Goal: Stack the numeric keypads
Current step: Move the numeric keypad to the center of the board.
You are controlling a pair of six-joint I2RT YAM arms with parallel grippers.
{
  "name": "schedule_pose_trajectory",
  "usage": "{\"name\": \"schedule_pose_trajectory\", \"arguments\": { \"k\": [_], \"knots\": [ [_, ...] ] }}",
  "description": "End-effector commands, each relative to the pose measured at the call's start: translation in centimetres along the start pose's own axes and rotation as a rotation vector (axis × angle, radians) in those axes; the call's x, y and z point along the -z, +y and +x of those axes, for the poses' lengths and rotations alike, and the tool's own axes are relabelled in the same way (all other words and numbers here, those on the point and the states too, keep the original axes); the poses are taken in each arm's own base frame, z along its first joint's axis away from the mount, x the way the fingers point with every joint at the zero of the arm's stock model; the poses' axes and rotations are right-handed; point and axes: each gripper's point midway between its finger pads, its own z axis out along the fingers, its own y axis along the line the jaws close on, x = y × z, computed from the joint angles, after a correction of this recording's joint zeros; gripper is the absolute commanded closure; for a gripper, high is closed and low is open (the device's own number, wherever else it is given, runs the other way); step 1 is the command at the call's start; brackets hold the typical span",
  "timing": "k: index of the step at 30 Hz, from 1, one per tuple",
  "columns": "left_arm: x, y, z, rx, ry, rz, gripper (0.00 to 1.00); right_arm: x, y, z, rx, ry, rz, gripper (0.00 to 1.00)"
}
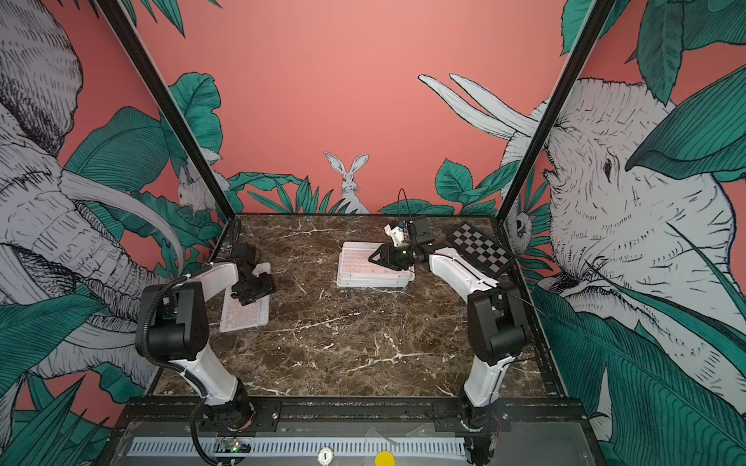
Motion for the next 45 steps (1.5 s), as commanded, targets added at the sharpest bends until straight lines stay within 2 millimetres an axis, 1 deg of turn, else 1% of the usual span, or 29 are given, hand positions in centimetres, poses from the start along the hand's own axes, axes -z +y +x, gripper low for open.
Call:
{"name": "schedule_pose_trajectory", "arguments": {
  "k": [1,3,4,6,9,11,14,17,19,20,23,29,36,42,45],
  "knots": [
    [-0.9,-2.8,4.7,0.037,0.152,0.115,0.28,1.1,1.3,-0.2,0.050,-0.037,-0.008,0.58],
    [-0.4,-4.3,4.9,0.024,0.148,0.144,0.28,1.4,1.5,-0.3,0.058,-0.046,-0.007,0.58],
    [0.0,-4.6,4.8,0.019,0.141,0.152,0.28,1.3,1.0,0.4,0.046,-0.035,0.000,0.58],
    [1.3,-4.9,4.3,0.018,0.110,0.164,0.28,1.5,0.9,0.8,0.045,-0.033,0.004,0.58],
    [3.9,-4.2,2.7,-0.019,0.031,0.118,0.27,2.0,1.0,1.1,0.054,-0.045,0.015,0.58],
    [5.2,-3.6,1.8,-0.035,-0.002,0.090,0.27,2.2,1.0,1.3,0.056,-0.048,0.019,0.58],
    [6.1,-2.6,1.0,-0.045,-0.020,0.065,0.26,2.4,1.1,1.5,0.056,-0.054,0.017,0.58],
    [5.8,-1.1,1.0,-0.045,-0.007,0.027,0.26,2.3,0.8,1.8,0.051,-0.055,0.022,0.58],
    [5.3,-0.4,1.3,-0.050,0.005,0.003,0.26,2.2,0.5,2.1,0.044,-0.049,0.027,0.58],
    [5.0,-0.1,1.5,-0.054,0.011,-0.006,0.27,3.0,1.3,2.0,0.063,-0.069,0.020,0.58],
    [4.1,0.2,2.3,-0.056,0.035,-0.015,0.27,3.4,1.3,2.2,0.065,-0.070,0.026,0.58],
    [3.2,0.3,3.3,-0.068,0.039,0.006,0.27,3.6,1.2,2.5,0.069,-0.069,0.035,0.58],
    [2.3,0.9,4.9,-0.085,0.081,0.003,0.27,3.6,1.2,2.7,0.068,-0.074,0.027,0.58],
    [1.6,0.0,6.5,-0.113,0.116,0.008,0.27,3.6,1.1,3.1,0.063,-0.080,0.020,0.58],
    [1.3,-0.4,7.6,-0.132,0.144,0.009,0.27,3.8,1.2,3.4,0.065,-0.081,0.020,0.58]
  ]
}}
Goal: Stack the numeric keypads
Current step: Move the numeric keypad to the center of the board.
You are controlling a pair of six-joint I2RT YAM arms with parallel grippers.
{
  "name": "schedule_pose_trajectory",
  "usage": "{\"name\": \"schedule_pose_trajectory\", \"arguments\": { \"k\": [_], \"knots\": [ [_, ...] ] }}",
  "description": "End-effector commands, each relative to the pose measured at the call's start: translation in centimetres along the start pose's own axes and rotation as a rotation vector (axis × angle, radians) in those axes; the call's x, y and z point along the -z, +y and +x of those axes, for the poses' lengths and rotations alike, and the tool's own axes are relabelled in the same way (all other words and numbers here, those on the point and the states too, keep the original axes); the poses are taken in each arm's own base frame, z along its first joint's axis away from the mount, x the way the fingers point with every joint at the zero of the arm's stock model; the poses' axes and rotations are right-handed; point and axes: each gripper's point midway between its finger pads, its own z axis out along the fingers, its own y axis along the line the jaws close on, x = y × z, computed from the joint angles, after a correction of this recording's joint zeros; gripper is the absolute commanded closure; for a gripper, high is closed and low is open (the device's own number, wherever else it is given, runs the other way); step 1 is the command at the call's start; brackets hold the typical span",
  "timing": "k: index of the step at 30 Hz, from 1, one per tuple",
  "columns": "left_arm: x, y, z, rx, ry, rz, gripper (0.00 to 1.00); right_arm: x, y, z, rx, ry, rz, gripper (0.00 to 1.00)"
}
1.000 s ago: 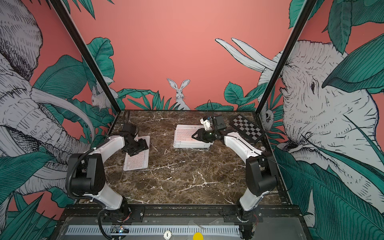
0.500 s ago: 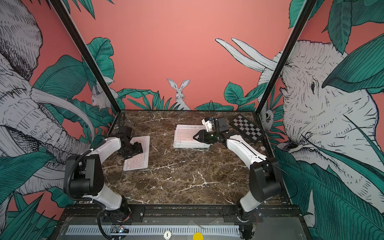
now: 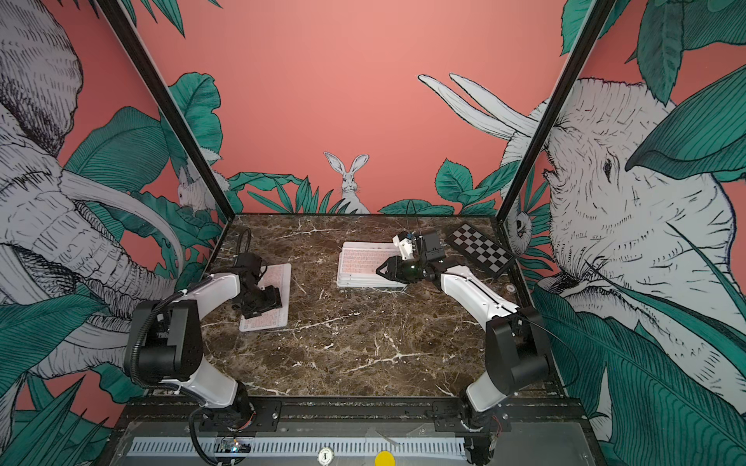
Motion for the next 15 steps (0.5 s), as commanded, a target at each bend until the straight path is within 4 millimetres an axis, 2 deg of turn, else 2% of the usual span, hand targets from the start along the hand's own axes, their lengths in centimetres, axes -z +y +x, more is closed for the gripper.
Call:
{"name": "schedule_pose_trajectory", "arguments": {
  "k": [1,6,15],
  "knots": [
    [-0.8,-0.4,1.7,-0.028,0.047,-0.004,0.27,1.1,1.4,-0.6,0.048,-0.047,-0.024,0.58],
    [-1.6,-0.7,3.7,-0.050,0.089,-0.013,0.27,1.4,1.3,0.1,0.059,-0.052,-0.021,0.58],
    [-3.2,-5.1,7.2,-0.164,0.168,0.015,0.27,2.0,1.3,0.9,0.061,-0.087,-0.036,0.58]
  ]
}}
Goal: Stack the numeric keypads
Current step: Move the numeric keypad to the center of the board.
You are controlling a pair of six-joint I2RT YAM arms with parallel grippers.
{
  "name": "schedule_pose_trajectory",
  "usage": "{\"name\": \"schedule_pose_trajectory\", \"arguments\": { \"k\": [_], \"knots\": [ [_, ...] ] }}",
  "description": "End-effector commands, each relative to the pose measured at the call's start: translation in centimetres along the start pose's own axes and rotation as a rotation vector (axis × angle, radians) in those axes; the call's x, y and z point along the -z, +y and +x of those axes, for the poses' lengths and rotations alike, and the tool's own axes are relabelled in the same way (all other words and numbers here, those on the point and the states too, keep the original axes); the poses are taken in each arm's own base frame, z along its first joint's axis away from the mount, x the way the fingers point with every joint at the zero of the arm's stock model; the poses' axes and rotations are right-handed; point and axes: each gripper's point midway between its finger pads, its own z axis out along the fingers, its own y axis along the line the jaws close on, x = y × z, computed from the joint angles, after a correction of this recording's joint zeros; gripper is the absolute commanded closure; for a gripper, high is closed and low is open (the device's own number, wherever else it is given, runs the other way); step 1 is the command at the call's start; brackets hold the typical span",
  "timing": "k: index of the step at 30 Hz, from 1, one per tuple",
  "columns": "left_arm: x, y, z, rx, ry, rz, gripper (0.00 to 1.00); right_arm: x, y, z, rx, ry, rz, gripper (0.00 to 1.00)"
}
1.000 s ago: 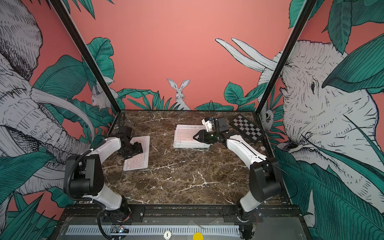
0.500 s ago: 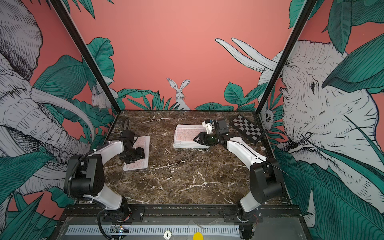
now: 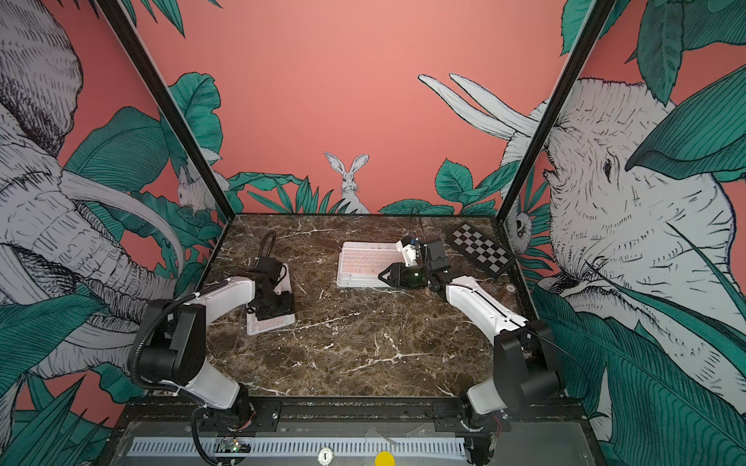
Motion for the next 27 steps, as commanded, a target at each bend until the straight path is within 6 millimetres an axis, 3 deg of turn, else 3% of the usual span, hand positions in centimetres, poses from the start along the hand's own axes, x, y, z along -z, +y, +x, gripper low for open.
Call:
{"name": "schedule_pose_trajectory", "arguments": {
  "k": [1,16,27],
  "knots": [
    [-2.3,-2.0,4.4,-0.016,0.162,0.034,0.27,0.9,1.2,-0.7,0.043,-0.055,-0.021,0.58],
    [-2.4,-12.5,7.2,-0.174,0.196,0.138,0.27,2.6,1.8,0.4,0.067,-0.079,-0.016,0.58],
    [-1.4,-19.0,7.3,-0.207,0.172,0.265,0.27,6.0,2.7,-0.5,0.118,-0.179,0.061,0.58]
  ]
}}
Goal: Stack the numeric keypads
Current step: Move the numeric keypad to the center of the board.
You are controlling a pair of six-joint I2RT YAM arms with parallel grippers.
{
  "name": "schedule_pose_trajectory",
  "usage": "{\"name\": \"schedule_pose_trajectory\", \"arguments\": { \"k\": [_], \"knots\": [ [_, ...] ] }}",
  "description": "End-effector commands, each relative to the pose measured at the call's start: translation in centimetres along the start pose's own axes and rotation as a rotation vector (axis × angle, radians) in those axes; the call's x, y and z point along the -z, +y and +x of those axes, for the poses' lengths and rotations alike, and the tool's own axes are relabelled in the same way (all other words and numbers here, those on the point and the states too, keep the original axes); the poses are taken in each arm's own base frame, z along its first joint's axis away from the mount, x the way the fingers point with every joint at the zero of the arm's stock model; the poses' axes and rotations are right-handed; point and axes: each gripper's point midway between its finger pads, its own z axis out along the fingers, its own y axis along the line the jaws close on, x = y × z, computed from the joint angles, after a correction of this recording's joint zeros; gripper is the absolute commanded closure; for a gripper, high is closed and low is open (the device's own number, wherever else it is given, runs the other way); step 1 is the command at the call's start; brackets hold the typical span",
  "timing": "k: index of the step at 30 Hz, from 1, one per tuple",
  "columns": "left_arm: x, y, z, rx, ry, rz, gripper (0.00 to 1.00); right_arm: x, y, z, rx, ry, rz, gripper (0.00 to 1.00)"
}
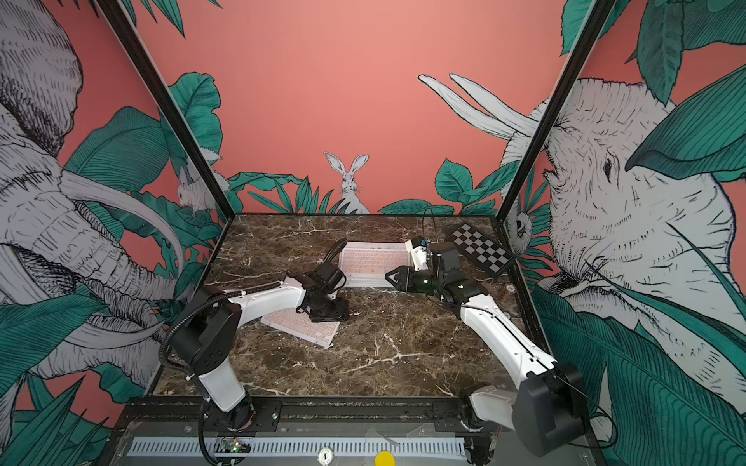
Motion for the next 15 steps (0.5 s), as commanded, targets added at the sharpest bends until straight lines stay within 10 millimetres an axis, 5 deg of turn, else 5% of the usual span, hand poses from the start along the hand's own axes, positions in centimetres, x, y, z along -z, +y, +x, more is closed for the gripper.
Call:
{"name": "schedule_pose_trajectory", "arguments": {
  "k": [1,15],
  "knots": [
    [-1.9,-2.1,1.8,0.024,0.085,0.069,0.27,1.3,0.0,-0.6,0.039,-0.045,0.052,0.58],
    [-3.7,-10.2,-0.5,0.011,0.053,0.225,0.27,4.4,-1.2,-1.4,0.006,-0.120,0.112,0.58]
  ]
}}
